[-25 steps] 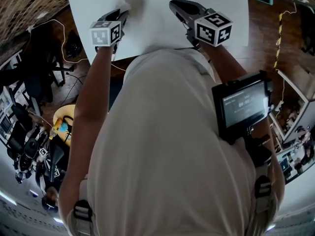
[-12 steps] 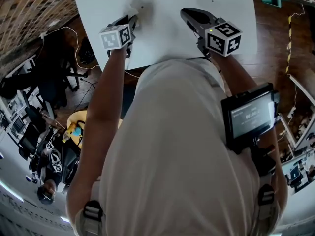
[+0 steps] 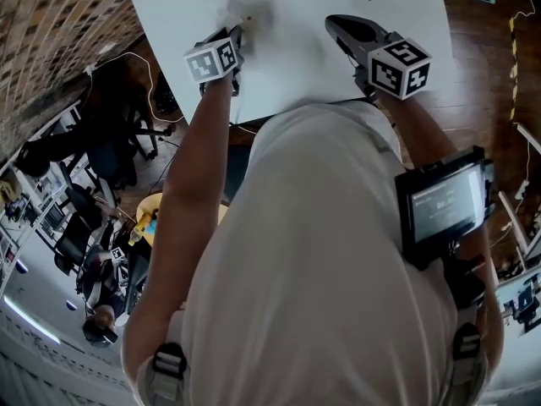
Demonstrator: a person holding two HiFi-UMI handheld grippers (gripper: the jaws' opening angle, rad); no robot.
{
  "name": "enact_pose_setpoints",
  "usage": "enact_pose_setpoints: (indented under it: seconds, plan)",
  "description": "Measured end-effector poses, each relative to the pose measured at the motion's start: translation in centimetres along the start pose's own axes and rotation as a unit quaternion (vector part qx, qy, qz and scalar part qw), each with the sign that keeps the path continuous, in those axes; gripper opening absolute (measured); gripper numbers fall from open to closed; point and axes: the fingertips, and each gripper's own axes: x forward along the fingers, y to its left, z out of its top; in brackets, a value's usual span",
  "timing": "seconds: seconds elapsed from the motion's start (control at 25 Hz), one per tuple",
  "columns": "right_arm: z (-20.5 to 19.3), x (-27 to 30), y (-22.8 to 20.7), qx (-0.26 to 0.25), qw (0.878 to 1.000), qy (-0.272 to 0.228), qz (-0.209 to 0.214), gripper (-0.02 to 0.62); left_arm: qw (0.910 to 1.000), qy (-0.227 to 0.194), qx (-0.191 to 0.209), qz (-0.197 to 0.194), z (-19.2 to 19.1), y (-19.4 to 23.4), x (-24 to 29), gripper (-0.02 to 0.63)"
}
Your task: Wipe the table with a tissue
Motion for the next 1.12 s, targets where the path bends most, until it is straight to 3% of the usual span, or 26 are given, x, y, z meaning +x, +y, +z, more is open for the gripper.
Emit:
enact_pose_setpoints:
  seconds: [0.4, 0.56, 0.84, 1.12]
  plan:
    - [0.5, -2.2, -2.4, 0.014, 1.000, -0.011, -0.022, 0.007, 1.0000, 0.002, 0.003, 0.008, 1.7, -1.6, 1.8, 0.081]
    - [0.4, -2.9, -3.1, 0.019, 0.999, -0.013, -0.027, 0.007, 0.9994, 0.007, 0.017, 0.027, 1.8, -2.1, 2.4, 0.081]
    - [0.5, -2.7, -3.5, 0.020, 0.999, -0.010, -0.026, 0.008, 0.9957, 0.019, 0.091, -0.003, 2.0, -4.2, 3.2, 0.080]
    - [0.8, -2.7, -3.9, 0.021, 0.999, -0.013, -0.026, 0.007, 0.9946, 0.025, 0.098, -0.024, 2.0, -6.4, 3.7, 0.080]
